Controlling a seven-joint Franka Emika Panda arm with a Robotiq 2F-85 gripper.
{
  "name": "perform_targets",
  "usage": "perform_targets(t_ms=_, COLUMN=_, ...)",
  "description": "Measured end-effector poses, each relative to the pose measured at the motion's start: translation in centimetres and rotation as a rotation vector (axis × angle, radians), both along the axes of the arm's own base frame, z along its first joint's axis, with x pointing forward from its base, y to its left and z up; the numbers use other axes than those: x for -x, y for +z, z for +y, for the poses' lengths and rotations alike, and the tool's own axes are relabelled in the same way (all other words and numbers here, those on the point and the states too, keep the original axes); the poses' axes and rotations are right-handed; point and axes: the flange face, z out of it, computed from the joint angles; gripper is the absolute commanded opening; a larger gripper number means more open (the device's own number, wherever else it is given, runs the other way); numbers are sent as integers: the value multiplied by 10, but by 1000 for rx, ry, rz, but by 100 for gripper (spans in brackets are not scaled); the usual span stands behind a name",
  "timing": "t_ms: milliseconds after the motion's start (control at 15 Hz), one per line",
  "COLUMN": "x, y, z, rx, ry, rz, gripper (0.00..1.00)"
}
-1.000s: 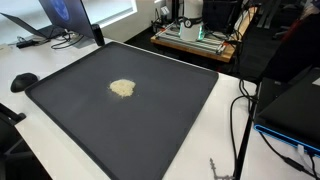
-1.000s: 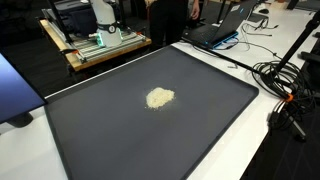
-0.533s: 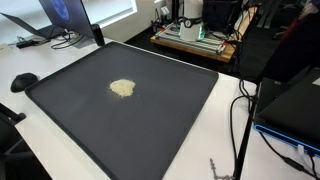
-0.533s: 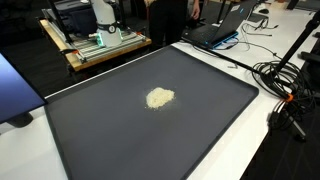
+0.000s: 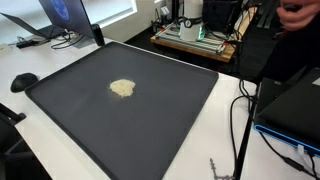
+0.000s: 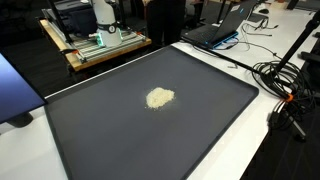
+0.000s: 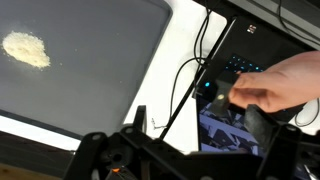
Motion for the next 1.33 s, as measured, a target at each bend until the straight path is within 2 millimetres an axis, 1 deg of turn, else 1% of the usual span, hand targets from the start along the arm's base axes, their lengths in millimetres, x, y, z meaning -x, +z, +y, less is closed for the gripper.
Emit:
perform_targets(t_ms=67, x=1, y=-1, z=4, rx=-2, ry=40, rz=-2, gripper=100)
perform_targets(t_ms=133, x=1, y=-2, z=6, rx=-2, ry=73, rz=0, gripper=95)
perform_targets(t_ms=200, x=0, y=-3, z=6, rx=-2, ry=102, rz=4, gripper=86)
perform_targets(t_ms=267, x=-1, y=-4, z=5, rx=-3, ry=128, rz=7, gripper=71)
perform_targets(t_ms=333, x=-3, y=-4, z=3, rx=-5, ry=150, rz=9, gripper=69)
perform_targets(t_ms=400, x=-5, y=-4, z=0, rx=-8, ry=171, rz=12, gripper=63)
perform_targets(t_ms=600, x=-11, y=-4, z=-8, rx=-13, ry=217, rz=16, gripper=39)
perform_targets(t_ms=667, x=-12, y=-4, z=-10, rx=-14, ry=227, rz=16, gripper=34)
perform_targets(t_ms=733, x=-13, y=-3, z=-11, rx=-15, ry=236, rz=16, gripper=25)
perform_targets(t_ms=867, x=-14, y=-3, z=-12, rx=-17, ry=249, rz=16, gripper=13)
perform_targets(t_ms=933, x=-14, y=-3, z=-13, rx=-17, ry=252, rz=16, gripper=5)
perform_targets(t_ms=1000, x=-14, y=-3, z=-13, rx=-17, ry=255, rz=16, gripper=1)
perform_targets(t_ms=1067, x=-14, y=-3, z=-13, rx=-17, ry=258, rz=17, gripper=0)
perform_targets(t_ms=1133, x=-14, y=-3, z=-12, rx=-20, ry=262, rz=18, gripper=0)
perform_targets(t_ms=1200, x=-14, y=-3, z=-12, rx=-20, ry=265, rz=18, gripper=3)
perform_targets(t_ms=1333, x=-14, y=-3, z=-13, rx=-19, ry=270, rz=20, gripper=3)
